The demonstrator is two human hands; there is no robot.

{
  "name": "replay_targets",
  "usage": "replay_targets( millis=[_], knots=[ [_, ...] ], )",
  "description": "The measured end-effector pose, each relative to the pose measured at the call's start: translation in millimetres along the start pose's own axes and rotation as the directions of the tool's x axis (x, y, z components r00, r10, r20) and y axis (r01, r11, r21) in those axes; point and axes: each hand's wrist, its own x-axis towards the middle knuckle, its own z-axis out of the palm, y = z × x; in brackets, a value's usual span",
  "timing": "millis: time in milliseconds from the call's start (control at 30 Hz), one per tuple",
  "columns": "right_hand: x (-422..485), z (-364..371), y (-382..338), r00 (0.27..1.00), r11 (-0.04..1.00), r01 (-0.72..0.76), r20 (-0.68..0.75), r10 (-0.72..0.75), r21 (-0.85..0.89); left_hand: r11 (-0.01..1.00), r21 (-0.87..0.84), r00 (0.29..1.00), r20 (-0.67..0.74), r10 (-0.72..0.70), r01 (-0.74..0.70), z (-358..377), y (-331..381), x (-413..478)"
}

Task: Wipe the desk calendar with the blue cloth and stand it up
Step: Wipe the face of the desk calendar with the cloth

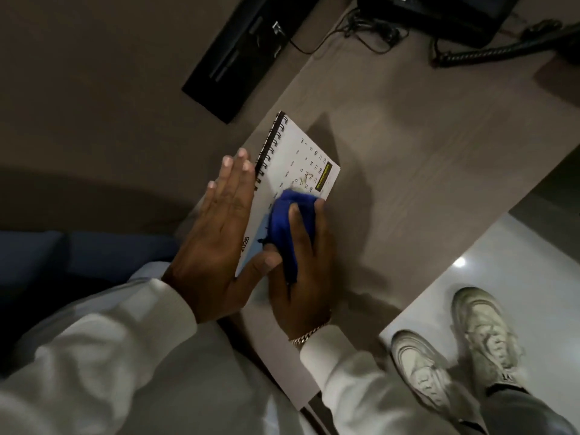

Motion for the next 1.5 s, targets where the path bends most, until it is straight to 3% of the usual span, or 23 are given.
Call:
replay_targets(
  millis=[167,267,400,600,800,900,1033,1133,1233,1433,1500],
  knots=[
    [17,0,-10,0.992,0.984,0.095,-0.098,-0.081,0.148,0.999,-0.053,1.0,-0.008,0.007,-0.007,1,0,1],
    [41,1,-5,0.993,0.99,-0.018,-0.113,0.034,0.139,0.999,-0.036,1.0,-0.008,0.008,-0.008,2,1,2],
    [19,-1,-1,0.99,0.986,-0.097,-0.086,0.109,0.132,1.0,0.013,1.0,-0.007,-0.014,0.014,0,6,3],
    [21,-4,-13,0.998,0.985,0.045,-0.055,-0.036,0.165,0.995,0.096,1.0,-0.023,-0.011,0.013,-2,7,1],
    [36,-12,12,0.996,0.989,-0.088,0.005,0.088,0.118,0.99,0.141,1.0,-0.012,-0.015,0.016,-1,7,1],
    [12,-16,14,0.999,0.994,0.003,0.043,-0.008,0.113,0.99,0.141,1.0,-0.011,-0.008,0.01,-1,6,2],
    [35,-9,-5,0.994,0.986,0.11,-0.032,-0.107,0.128,0.991,0.136,1.0,-0.014,0.005,-0.003,0,3,1],
    [63,-6,-5,0.997,0.994,-0.023,-0.074,0.031,0.105,0.991,0.136,1.0,-0.003,-0.007,0.007,-1,4,1],
    [51,-10,2,0.989,0.981,-0.136,-0.029,0.142,0.14,0.989,0.147,1.0,0.006,-0.019,0.018,-4,7,1],
    [30,-12,-8,0.998,0.988,0.057,0.013,-0.06,0.146,0.987,0.163,1.0,0.012,-0.005,0.003,-4,7,1],
    [54,-10,-13,0.999,0.993,0.03,-0.023,-0.028,0.111,0.988,0.154,1.0,0.01,-0.003,0.001,-3,6,2]
  ],
)
